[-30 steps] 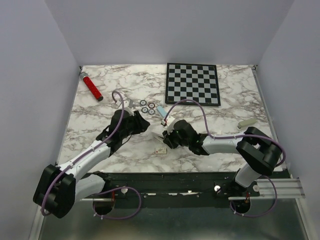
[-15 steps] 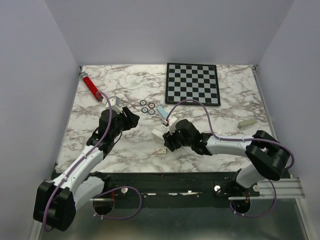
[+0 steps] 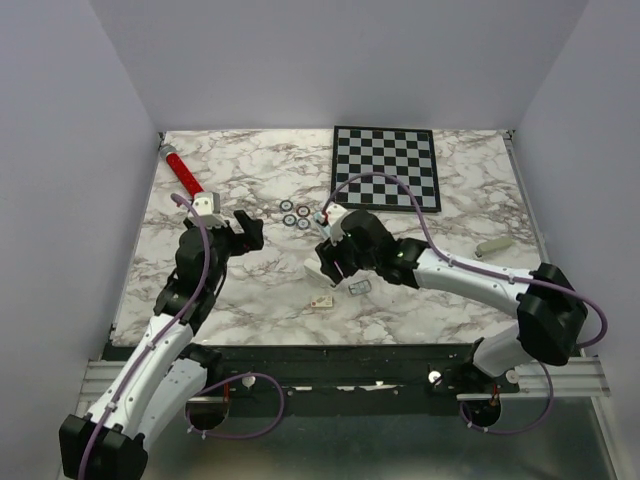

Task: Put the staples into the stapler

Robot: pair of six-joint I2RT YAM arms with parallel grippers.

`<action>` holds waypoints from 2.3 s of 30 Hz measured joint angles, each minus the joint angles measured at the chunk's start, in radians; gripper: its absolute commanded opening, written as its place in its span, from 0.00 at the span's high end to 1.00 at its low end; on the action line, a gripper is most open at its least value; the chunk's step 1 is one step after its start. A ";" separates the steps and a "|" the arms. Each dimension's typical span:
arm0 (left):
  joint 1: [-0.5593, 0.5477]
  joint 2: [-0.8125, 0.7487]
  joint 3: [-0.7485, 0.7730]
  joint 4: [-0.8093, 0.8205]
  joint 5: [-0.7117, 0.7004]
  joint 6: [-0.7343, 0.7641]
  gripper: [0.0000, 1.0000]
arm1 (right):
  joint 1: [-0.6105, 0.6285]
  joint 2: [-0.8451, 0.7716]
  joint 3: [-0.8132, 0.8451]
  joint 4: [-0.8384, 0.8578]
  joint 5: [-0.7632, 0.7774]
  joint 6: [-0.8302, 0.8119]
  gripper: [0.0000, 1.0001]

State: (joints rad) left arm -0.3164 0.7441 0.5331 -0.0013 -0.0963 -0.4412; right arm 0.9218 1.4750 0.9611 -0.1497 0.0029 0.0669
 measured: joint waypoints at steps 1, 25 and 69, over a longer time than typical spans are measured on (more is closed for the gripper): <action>0.000 -0.017 0.001 -0.004 -0.019 0.013 0.01 | 0.000 0.010 0.026 -0.023 0.001 -0.002 0.33; 0.002 -0.049 -0.007 -0.008 -0.177 0.112 0.01 | 0.000 0.334 0.293 -0.374 0.000 -0.041 0.75; 0.002 -0.084 -0.007 -0.010 -0.254 0.112 0.01 | -0.100 0.622 0.742 -0.537 0.146 0.120 0.33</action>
State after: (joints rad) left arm -0.3149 0.6605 0.5259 -0.0116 -0.3504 -0.3294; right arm 0.8223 2.0972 1.7027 -0.6868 0.1486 0.1867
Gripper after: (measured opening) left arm 0.990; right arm 0.567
